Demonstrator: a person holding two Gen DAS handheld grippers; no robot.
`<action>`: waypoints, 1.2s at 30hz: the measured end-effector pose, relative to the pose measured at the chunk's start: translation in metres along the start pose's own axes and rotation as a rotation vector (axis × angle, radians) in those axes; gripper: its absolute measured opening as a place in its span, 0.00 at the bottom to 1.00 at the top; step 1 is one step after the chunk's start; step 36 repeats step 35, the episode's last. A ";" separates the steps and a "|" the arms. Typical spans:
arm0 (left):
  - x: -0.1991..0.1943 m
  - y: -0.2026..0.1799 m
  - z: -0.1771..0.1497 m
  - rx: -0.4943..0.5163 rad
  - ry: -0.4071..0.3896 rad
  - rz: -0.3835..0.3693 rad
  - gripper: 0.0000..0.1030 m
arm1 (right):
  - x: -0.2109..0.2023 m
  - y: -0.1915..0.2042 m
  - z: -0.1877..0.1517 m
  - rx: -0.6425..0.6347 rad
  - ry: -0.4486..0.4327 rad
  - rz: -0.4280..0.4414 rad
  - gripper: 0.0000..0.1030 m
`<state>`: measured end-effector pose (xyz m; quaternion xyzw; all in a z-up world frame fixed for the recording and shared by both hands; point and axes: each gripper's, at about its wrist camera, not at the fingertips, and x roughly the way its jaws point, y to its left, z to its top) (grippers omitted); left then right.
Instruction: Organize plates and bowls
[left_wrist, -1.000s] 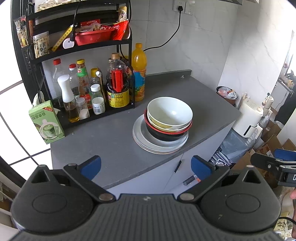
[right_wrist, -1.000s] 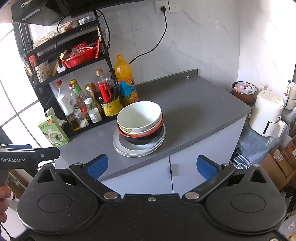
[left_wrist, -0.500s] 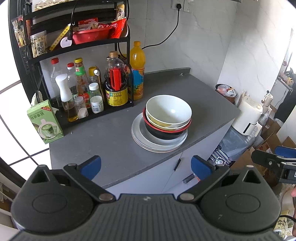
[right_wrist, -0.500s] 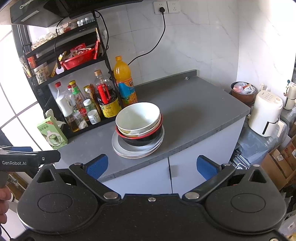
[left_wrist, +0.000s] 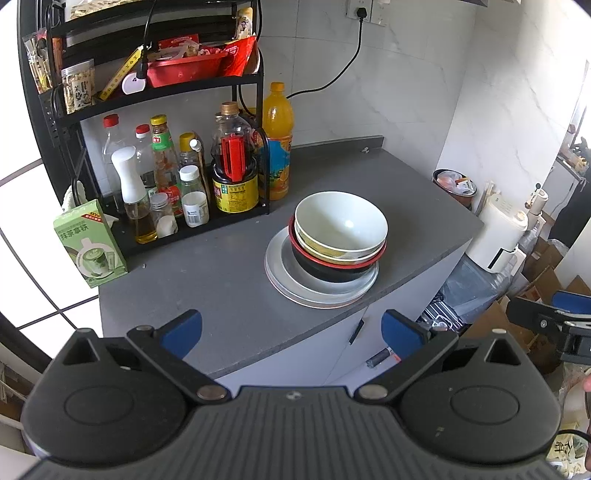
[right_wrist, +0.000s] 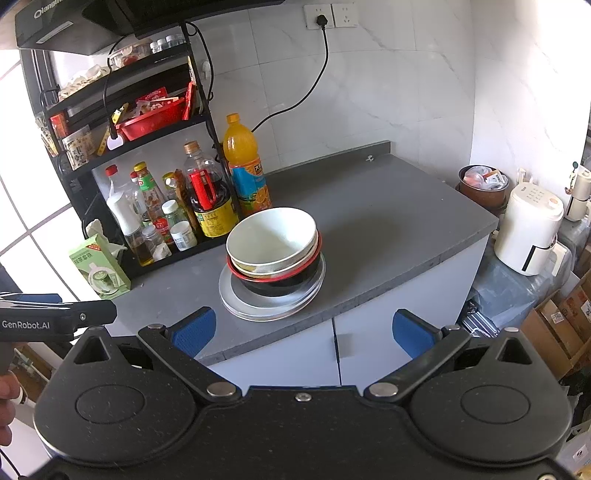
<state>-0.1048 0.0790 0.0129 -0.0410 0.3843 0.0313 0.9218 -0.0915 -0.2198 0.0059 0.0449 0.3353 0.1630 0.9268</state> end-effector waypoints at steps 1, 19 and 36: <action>0.001 0.000 0.001 0.000 0.001 -0.001 0.99 | 0.001 0.000 0.001 -0.001 0.000 0.000 1.00; 0.017 -0.002 0.011 -0.001 0.012 -0.005 0.99 | 0.007 -0.001 0.005 0.001 0.005 -0.002 1.00; 0.029 -0.004 0.024 -0.005 0.017 -0.005 0.99 | 0.022 -0.004 0.015 -0.001 0.015 -0.010 1.00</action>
